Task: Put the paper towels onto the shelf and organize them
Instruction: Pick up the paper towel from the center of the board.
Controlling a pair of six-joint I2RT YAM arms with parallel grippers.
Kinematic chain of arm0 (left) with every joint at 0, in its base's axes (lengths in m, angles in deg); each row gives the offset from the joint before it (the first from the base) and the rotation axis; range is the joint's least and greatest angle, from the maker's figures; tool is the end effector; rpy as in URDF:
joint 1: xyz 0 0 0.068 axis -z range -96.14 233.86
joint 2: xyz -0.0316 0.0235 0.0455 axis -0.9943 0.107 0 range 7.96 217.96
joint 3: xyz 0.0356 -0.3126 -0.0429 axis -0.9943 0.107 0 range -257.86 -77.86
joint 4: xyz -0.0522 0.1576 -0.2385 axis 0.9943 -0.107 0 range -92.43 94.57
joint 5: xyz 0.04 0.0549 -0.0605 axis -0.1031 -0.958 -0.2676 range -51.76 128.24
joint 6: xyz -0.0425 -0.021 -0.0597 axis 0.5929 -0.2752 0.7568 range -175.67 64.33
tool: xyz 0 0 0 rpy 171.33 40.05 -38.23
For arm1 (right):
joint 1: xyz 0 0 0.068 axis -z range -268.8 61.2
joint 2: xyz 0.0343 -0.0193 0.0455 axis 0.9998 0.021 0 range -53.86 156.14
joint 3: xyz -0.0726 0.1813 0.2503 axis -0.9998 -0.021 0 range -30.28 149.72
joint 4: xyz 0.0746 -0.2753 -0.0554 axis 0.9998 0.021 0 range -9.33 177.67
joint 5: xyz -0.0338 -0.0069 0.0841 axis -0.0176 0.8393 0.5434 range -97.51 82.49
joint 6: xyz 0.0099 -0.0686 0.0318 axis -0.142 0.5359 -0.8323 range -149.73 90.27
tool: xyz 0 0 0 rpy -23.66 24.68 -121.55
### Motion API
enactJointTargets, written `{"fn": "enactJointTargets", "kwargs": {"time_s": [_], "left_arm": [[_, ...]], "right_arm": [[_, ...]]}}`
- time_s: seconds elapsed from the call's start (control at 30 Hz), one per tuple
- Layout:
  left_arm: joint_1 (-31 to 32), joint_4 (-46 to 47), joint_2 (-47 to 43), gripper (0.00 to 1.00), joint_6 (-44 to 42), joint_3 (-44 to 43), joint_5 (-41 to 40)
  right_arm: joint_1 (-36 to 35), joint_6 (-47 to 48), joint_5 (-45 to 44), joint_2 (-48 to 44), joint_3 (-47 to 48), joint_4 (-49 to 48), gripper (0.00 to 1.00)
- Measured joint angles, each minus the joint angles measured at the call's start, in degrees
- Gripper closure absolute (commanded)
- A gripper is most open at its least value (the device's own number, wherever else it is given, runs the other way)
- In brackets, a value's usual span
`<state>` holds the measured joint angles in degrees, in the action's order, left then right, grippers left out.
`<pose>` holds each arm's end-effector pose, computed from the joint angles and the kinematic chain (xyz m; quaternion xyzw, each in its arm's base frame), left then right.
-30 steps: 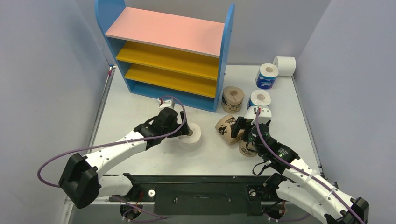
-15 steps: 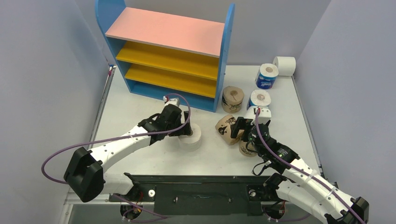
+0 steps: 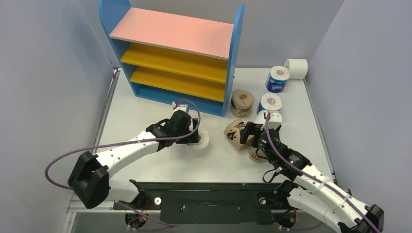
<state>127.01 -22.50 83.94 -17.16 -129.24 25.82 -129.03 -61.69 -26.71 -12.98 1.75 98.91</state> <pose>0.2326 -0.1990 0.2464 0.0026 0.9397 -0.1360 0.3137 0.1570 0.1050 0.2717 0.0262 0.8452 0.1881 0.4995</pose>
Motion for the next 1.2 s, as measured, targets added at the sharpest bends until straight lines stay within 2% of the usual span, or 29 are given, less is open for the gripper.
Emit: {"fn": "enactJointTargets", "kwargs": {"time_s": [0.17, 0.4, 0.8, 0.97, 1.2], "left_arm": [[0.0, -1.1, 0.0, 0.19, 0.0, -0.1, -1.1], [0.0, -1.5, 0.0, 0.37, 0.0, -0.1, -1.6], [-0.1, -0.6, 1.4, 0.41, 0.3, -0.1, -1.8], [-0.1, 0.0, 2.0, 0.53, 0.6, -0.1, -1.8], [-0.1, 0.2, 2.0, 0.62, 1.3, -0.1, -1.7]], "right_arm": [[0.0, 0.0, 0.0, 0.0, 0.0, 0.0, 0.11], [0.0, 0.0, -0.1, -0.4, 0.0, 0.2, 0.12], [-0.3, -0.2, -0.6, -1.7, 0.0, 1.0, 0.12], [-0.4, -0.2, -1.1, -2.6, 0.0, 1.6, 0.12], [-0.4, -0.2, -1.8, -3.4, 0.0, 2.1, 0.12]]}}
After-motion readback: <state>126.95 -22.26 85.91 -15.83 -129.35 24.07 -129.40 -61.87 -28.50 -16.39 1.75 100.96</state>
